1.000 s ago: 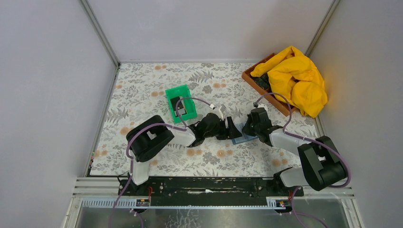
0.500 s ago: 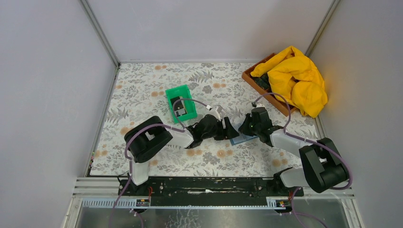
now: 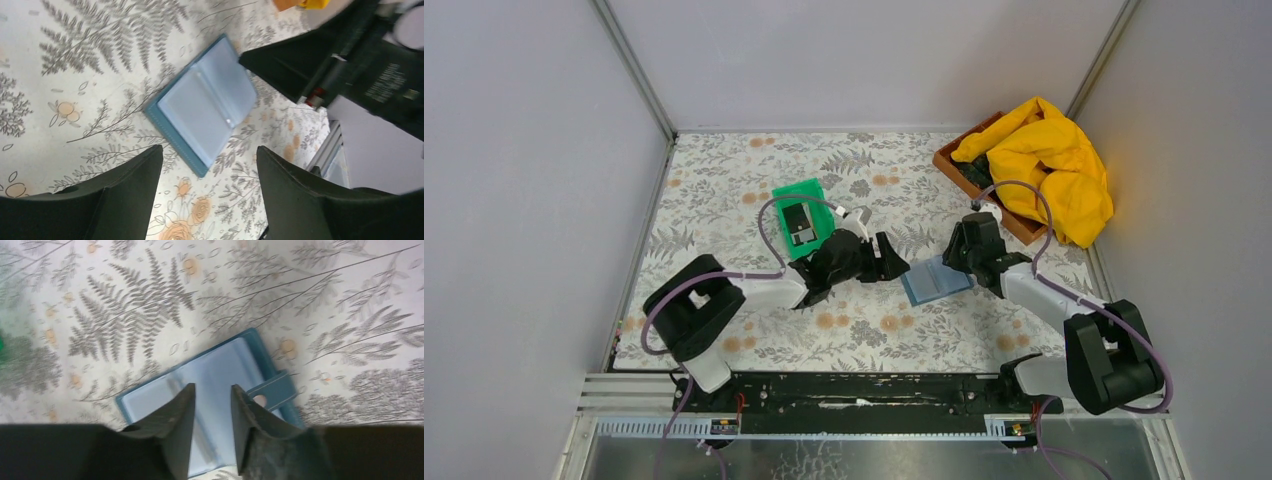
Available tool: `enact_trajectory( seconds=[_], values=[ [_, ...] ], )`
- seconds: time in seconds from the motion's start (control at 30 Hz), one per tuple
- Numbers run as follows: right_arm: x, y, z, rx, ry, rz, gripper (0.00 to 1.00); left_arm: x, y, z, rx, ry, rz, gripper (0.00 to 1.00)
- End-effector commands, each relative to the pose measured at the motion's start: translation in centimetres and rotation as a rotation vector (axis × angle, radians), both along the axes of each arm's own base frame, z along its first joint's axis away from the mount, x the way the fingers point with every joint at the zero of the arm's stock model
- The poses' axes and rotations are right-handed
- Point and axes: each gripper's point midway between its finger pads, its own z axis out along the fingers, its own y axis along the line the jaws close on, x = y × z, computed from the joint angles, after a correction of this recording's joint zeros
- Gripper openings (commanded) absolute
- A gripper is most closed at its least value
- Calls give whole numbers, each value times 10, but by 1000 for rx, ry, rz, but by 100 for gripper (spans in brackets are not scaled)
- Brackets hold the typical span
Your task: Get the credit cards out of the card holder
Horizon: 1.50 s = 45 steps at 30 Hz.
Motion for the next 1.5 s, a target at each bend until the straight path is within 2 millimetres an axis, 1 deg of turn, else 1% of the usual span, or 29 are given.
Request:
enact_trajectory(
  seconds=[0.0, 0.07, 0.17, 0.23, 0.37, 0.5, 0.6, 0.7, 0.83, 0.87, 0.93, 1.03, 1.13, 1.2, 1.27, 1.37, 1.47],
  values=[
    [18, -24, 10, -81, -26, -75, 45, 1, 7, 23, 30, -99, -27, 76],
    [21, -28, 8, -105, -8, -84, 47, -1, 6, 26, 33, -105, -47, 76],
    [21, -31, 1, -130, 21, -84, 46, -3, 4, 26, 25, -102, -70, 77],
    [19, -29, -6, -128, 44, -71, 45, -3, 4, 25, 14, -99, -77, 77],
    [4, -22, -25, -107, 117, -23, 45, -2, 6, 20, -7, -80, -86, 77],
    [-15, -14, -37, -60, 153, 14, 43, -2, 9, 23, -24, -80, -84, 77],
    [-27, -11, -41, -41, 163, 27, 40, -4, 8, 26, -37, -75, -88, 77],
    [-37, -11, -44, -33, 168, 30, 40, -5, 6, 27, -51, -66, -93, 77],
    [-39, -9, -37, -17, 154, 38, 38, -5, 1, 28, -76, -52, -101, 77],
    [-38, -6, -34, -3, 146, 49, 38, -6, -1, 29, -81, -49, -109, 77],
    [-35, -7, -26, -9, 123, 47, 38, -5, -3, 30, -86, -47, -111, 77],
    [-27, -11, -7, -25, 52, 37, 38, -3, -4, 31, -81, -53, -111, 77],
    [-20, -4, 12, 6, -8, 63, 37, -3, -7, 30, -83, -64, -126, 77],
    [-17, 4, 16, 35, -14, 91, 32, -3, -9, 30, -89, -90, -158, 76],
    [-15, 12, 14, 67, 0, 113, 22, 1, -11, 29, -97, -104, -183, 75],
    [-16, 20, 7, 106, 16, 130, 13, 5, -15, 30, -134, -98, -253, 75],
    [-14, 29, 9, 153, -1, 149, 5, 13, -18, 31, -121, -115, -279, 75]
  ],
)
